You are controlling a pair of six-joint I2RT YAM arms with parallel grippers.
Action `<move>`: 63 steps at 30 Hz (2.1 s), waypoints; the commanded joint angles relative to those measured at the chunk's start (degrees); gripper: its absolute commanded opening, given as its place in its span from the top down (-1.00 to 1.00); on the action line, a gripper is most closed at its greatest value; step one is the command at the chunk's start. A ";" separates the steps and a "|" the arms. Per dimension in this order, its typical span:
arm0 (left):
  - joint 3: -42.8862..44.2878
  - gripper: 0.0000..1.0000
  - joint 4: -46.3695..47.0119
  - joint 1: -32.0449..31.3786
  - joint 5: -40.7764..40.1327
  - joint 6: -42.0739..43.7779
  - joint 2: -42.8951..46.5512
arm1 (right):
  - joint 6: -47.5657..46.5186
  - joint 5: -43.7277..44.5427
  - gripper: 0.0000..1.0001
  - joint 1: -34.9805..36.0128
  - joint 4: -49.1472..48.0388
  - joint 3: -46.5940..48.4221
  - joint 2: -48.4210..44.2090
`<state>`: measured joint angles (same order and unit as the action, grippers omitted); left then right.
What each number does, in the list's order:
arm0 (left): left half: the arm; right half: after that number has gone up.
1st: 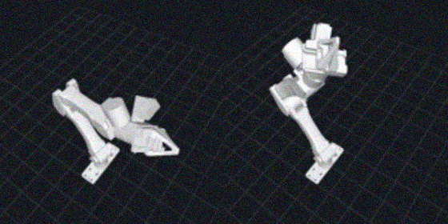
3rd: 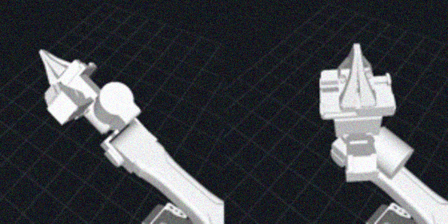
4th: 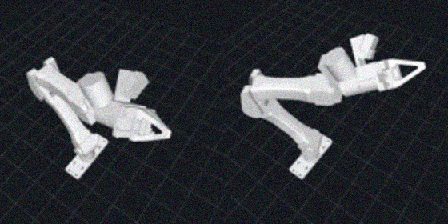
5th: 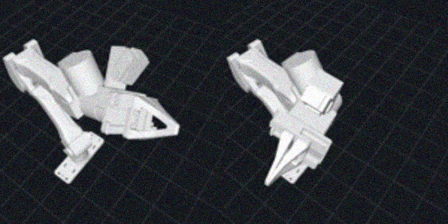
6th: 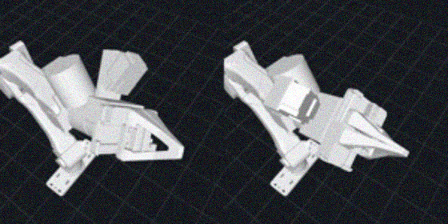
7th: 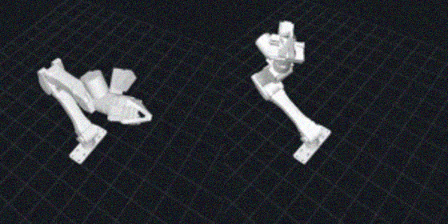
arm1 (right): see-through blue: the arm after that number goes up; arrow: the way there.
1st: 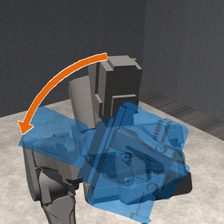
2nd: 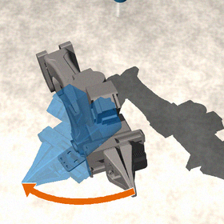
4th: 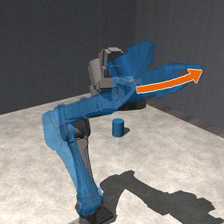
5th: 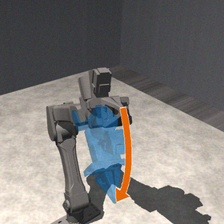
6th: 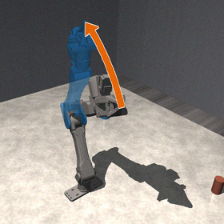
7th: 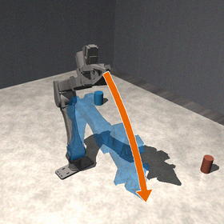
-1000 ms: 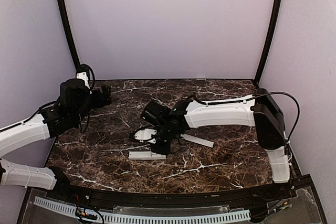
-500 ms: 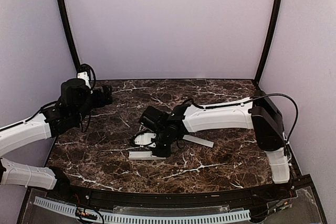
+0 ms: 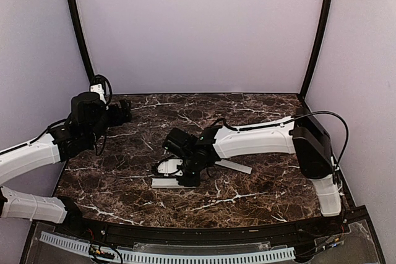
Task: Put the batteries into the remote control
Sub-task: Place the battery in the battery compartment, then load the battery into the battery compartment.
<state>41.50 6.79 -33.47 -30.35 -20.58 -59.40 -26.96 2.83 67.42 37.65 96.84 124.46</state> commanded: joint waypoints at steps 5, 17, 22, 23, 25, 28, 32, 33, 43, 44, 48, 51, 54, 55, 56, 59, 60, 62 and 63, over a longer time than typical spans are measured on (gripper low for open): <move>-1.07 -0.98 0.73 0.68 0.64 0.71 0.80 | -1.20 1.52 0.66 0.86 -0.36 -0.64 0.45; -1.06 -0.98 0.42 0.78 0.73 0.78 1.36 | -1.80 3.78 0.57 0.86 -0.71 -2.60 -1.72; -0.98 -0.98 0.41 0.78 0.97 0.85 1.31 | -0.29 0.70 0.47 0.88 0.58 -0.25 -3.07; -0.98 -0.98 0.42 0.78 1.02 0.82 1.35 | -0.07 -0.09 0.45 0.90 0.91 0.31 -3.23; -0.98 -0.98 0.44 0.78 1.15 0.74 1.43 | 0.46 -1.67 0.41 0.88 1.51 1.30 -3.47; -0.98 -0.98 0.42 0.78 1.25 0.84 1.64 | 1.34 -2.56 0.41 0.86 1.69 2.09 -3.83; -1.05 -0.98 0.42 0.78 1.26 1.02 1.90 | 3.54 -6.50 0.52 0.63 1.36 2.67 -3.78; -1.06 -0.98 0.38 0.78 1.30 1.01 2.00 | 4.14 -6.90 0.57 0.49 1.22 2.80 -3.51; -1.05 -0.98 0.24 0.85 1.22 0.98 2.09 | 5.84 -7.14 0.94 0.04 1.51 3.01 -0.82; -1.06 -0.98 0.18 0.86 1.20 0.94 2.09 | 5.92 -6.84 0.95 -0.12 1.63 3.08 -0.56; -1.11 -0.98 0.16 0.86 1.17 0.85 2.11 | 6.20 -6.11 0.98 -0.49 1.79 3.03 0.11; -1.07 -0.98 0.16 0.87 1.17 0.97 2.11 | 6.56 -5.34 1.00 -0.94 1.79 2.68 0.41; -1.13 -0.98 0.24 0.86 1.17 0.98 2.05 | 6.58 -5.03 1.00 -1.30 1.88 2.19 0.75; -1.14 -0.98 0.24 0.87 1.17 0.98 2.03 | 6.43 -4.96 1.00 -1.42 1.86 2.03 0.78; -1.15 -0.98 0.24 0.87 1.21 0.98 1.99 | 6.45 -4.94 1.00 -1.42 1.84 1.88 0.86; -1.15 -0.98 0.31 0.87 1.13 0.90 1.84 | 6.42 -5.09 1.00 -1.54 1.95 1.71 0.87; -1.11 -0.98 0.32 0.87 1.16 0.94 1.79 | 6.41 -5.26 1.00 -1.52 2.03 1.63 0.88; -1.13 -0.98 0.38 0.87 1.17 1.02 1.75 | 6.47 -5.53 1.00 -1.55 2.14 1.37 0.79; -1.10 -0.98 0.41 0.91 1.17 1.04 1.74 | 6.48 -5.63 1.00 -1.56 2.16 1.20 0.79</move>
<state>41.50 6.79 -32.95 -29.36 -20.16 -58.39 -20.91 -2.74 65.98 39.31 98.96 124.31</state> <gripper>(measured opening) 0.989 0.004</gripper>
